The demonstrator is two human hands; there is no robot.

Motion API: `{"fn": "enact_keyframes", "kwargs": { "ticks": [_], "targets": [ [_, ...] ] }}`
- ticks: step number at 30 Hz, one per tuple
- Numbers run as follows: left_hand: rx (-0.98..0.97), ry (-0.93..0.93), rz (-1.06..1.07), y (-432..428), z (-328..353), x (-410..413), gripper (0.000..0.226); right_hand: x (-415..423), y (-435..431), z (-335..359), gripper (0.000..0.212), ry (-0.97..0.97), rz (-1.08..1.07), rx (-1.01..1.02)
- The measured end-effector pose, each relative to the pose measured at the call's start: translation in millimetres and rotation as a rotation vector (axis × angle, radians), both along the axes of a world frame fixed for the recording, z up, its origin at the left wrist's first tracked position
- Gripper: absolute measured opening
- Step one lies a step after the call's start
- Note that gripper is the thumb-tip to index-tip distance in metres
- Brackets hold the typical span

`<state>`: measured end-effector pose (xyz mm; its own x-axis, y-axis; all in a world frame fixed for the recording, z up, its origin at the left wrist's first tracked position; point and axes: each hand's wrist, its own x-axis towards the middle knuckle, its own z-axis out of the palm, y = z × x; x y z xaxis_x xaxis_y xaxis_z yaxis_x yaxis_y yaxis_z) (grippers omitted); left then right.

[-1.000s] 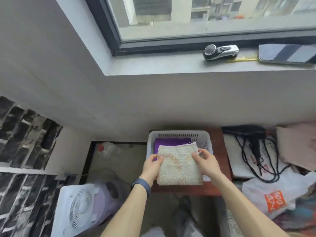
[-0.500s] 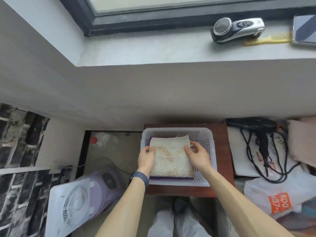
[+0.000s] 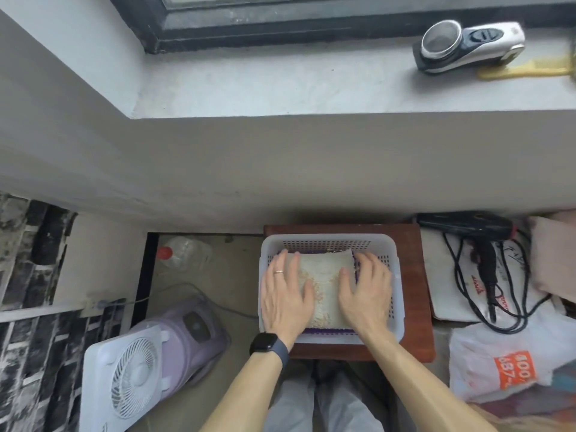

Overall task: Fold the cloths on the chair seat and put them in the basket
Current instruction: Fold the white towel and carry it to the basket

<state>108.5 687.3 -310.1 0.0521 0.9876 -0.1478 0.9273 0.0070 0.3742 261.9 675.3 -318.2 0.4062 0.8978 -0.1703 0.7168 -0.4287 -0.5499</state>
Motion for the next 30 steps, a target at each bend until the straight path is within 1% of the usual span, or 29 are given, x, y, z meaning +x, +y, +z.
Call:
{"fn": "enact_keyframes", "kwargs": {
  "ticks": [1, 2, 4, 5, 7, 10, 16, 20, 25, 30],
  "targets": [
    [0.01, 0.017, -0.07, -1, -7, 1, 0.062, -5, -2, -4, 0.049, -0.074, 0.101, 0.043],
    [-0.011, 0.033, -0.105, 0, -14, 2, 0.062, -9, -4, -9, 0.052, -0.124, 0.208, 0.04],
    [-0.084, 0.076, -0.128, 2, -30, 1, 0.063, -13, -6, -25, 0.057, -0.17, 0.368, -0.043],
    [-0.112, 0.089, -0.136, 4, -37, 0, 0.064, -13, -6, -33, 0.059, -0.171, 0.401, -0.089],
    [-0.133, 0.095, -0.154, 6, -48, -1, 0.065, -11, -4, -48, 0.06, -0.168, 0.415, -0.152],
    [-0.119, 0.097, -0.165, 8, -60, -1, 0.064, -12, -2, -61, 0.06, -0.17, 0.417, -0.169],
    [-0.108, 0.054, -0.182, 13, -83, -7, 0.064, -16, 5, -78, 0.059, -0.148, 0.405, -0.123],
    [-0.108, 0.061, -0.211, 20, -100, -10, 0.066, -18, 7, -89, 0.057, -0.136, 0.402, -0.066],
    [-0.103, 0.073, -0.225, 20, -97, -9, 0.065, -18, 5, -92, 0.058, -0.13, 0.403, -0.045],
    [-0.177, 0.134, -0.241, 21, -78, -6, 0.064, -19, 5, -74, 0.056, -0.148, 0.392, -0.126]
  ]
}}
